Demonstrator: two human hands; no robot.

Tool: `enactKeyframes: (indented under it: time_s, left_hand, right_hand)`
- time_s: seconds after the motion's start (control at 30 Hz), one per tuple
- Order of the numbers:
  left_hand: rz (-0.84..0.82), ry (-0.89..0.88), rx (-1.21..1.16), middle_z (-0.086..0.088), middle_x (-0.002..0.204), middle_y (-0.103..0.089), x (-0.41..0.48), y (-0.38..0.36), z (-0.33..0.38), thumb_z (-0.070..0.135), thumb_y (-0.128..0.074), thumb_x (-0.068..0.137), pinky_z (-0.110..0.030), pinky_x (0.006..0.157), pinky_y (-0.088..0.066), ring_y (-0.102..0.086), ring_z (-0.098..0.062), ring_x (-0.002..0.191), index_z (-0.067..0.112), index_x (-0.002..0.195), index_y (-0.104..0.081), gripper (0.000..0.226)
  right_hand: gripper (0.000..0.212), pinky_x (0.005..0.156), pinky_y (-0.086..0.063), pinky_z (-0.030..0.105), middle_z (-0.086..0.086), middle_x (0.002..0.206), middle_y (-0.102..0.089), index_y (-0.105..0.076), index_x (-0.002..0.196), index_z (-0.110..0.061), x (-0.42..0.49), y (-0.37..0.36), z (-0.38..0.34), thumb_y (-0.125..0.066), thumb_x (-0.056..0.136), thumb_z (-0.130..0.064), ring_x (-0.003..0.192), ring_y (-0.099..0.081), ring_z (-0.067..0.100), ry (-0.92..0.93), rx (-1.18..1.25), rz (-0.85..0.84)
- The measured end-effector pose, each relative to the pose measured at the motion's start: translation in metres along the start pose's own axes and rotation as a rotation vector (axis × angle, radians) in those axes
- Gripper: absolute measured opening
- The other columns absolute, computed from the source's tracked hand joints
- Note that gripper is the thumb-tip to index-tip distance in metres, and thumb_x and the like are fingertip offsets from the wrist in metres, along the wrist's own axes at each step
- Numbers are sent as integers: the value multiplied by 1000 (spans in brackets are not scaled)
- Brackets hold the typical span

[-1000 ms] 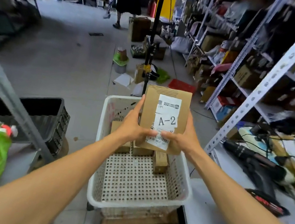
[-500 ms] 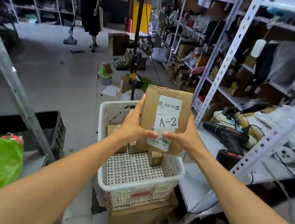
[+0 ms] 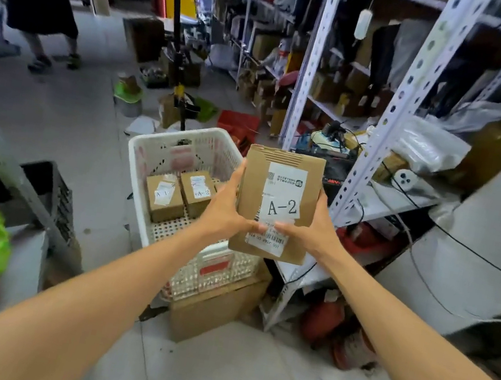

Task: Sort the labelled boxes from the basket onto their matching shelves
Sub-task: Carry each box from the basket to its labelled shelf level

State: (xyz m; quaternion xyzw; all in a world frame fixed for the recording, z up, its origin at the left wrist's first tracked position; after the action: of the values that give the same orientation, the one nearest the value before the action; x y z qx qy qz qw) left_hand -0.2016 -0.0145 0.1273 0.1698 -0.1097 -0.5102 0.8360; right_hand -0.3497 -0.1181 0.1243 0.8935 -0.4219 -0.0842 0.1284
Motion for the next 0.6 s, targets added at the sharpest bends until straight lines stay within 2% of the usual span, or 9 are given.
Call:
enactKeyframes:
  time_s: [0.03,0.13,0.27,0.4,0.5,0.6]
  left_hand:
    - [-14,-9,10,-1,140,-44,-5,-8,8,43,-92,45,-51,102,-45,-44,-20,129,64,139,2,134]
    - [-36,-35,36,0,140,-45,-14,-37,29,48,-90,43,-52,104,-42,-41,-20,131,57,144,2,137]
    - [-102,-93,54,-2,145,-42,-28,-96,73,37,-93,51,-48,107,-40,-41,-22,133,50,147,4,137]
    - [-166,-171,54,-2,147,-36,-35,-166,118,35,-92,56,-40,106,-37,-36,-18,133,40,151,1,134]
    - [-243,-252,17,-1,149,-35,-44,-223,154,28,-91,60,-38,110,-32,-34,-14,134,32,153,1,131]
    - [-330,-302,-14,-4,148,-38,-55,-285,187,22,-88,64,-32,107,-31,-35,-20,136,25,153,-4,123]
  right_hand:
    - [126,111,-36,48,-2,143,-44,-4,153,-26,-9,8,0,-89,60,-21,131,-44,18,2,-3,-3]
    - [117,110,-37,45,-4,138,-47,-9,153,-24,-33,43,6,-88,67,-15,128,-47,16,-1,-19,35]
    - [119,107,-41,47,-7,132,-55,-15,149,-33,-73,110,16,-90,57,-32,122,-53,15,-1,-90,155]
    - [118,109,-39,48,-4,137,-50,-10,151,-29,-116,184,24,-89,64,-23,125,-49,17,19,-127,253]
    - [115,106,-43,47,-3,133,-51,-8,151,-26,-153,241,32,-86,67,-14,122,-51,16,13,-117,306]
    - [114,104,-44,40,-5,128,-51,-3,151,-27,-197,295,41,-82,71,-4,117,-53,12,-10,-99,378]
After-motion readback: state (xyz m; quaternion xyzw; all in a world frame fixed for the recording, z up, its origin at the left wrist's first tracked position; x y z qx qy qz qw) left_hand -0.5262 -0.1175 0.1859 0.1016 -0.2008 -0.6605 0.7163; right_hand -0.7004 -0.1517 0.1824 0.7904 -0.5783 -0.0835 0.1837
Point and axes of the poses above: each hand's wrist, its own x-axis towards the middle knuckle, its own y-axis out of the back of the hand, z = x × y, the point moved 8 cm from there along x, towards the middle knuckle
